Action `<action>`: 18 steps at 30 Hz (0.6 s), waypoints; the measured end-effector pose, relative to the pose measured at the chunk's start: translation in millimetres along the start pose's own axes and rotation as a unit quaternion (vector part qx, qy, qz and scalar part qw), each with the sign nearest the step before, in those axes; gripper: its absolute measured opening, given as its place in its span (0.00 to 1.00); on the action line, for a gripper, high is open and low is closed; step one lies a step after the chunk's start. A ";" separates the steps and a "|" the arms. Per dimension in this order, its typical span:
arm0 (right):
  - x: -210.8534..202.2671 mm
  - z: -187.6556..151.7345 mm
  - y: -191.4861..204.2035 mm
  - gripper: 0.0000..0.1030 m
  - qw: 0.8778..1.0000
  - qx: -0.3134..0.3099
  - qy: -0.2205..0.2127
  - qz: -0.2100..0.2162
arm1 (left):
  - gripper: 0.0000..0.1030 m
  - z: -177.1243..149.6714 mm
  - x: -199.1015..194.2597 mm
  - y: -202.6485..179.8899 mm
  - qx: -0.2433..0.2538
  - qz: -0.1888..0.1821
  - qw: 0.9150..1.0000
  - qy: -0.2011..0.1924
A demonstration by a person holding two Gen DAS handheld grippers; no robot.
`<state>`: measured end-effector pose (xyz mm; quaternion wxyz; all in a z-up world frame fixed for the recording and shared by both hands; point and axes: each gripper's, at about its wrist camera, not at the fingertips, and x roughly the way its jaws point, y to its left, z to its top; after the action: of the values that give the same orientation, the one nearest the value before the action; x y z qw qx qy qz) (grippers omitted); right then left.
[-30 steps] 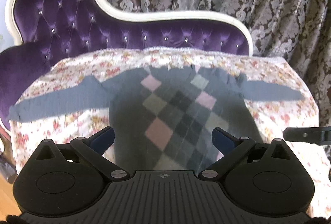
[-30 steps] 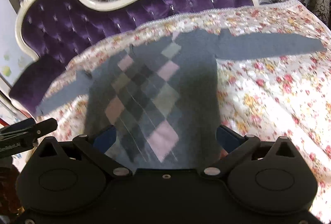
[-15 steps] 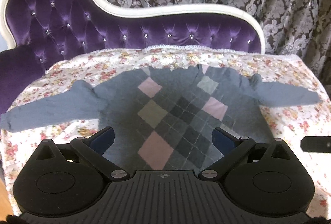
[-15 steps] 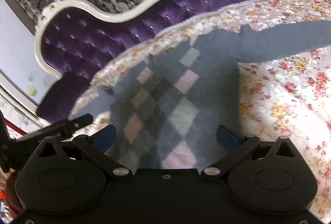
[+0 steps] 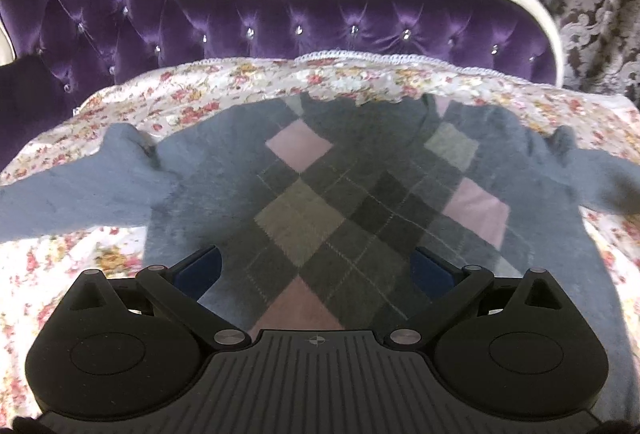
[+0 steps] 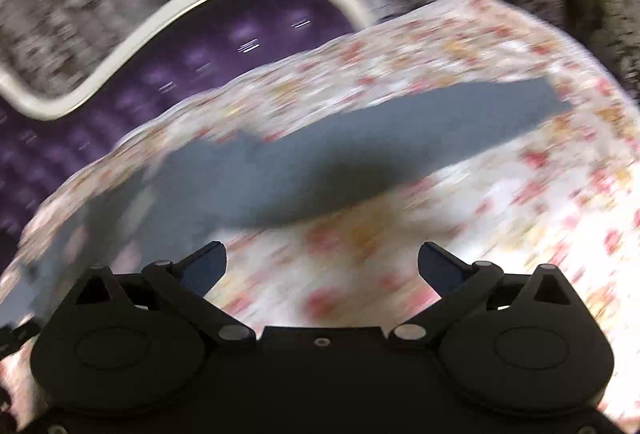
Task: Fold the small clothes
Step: 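Move the right tool down to the sweater sleeve nearest it, then grasp the sleeve with the right tool and fold it across the sweater body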
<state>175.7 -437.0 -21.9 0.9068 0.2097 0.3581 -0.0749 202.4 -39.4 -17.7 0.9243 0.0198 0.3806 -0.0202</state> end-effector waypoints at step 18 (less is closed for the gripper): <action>68.1 55.2 -121.8 0.79 0.986 0.131 -0.075 -0.070 | 1.00 -23.9 40.8 -2.5 0.014 -0.019 1.000 -0.007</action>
<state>224.8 -569.7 -71.9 0.8883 0.2946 0.2902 -0.2000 214.5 -41.6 -63.5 0.9260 0.0253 0.3741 -0.0436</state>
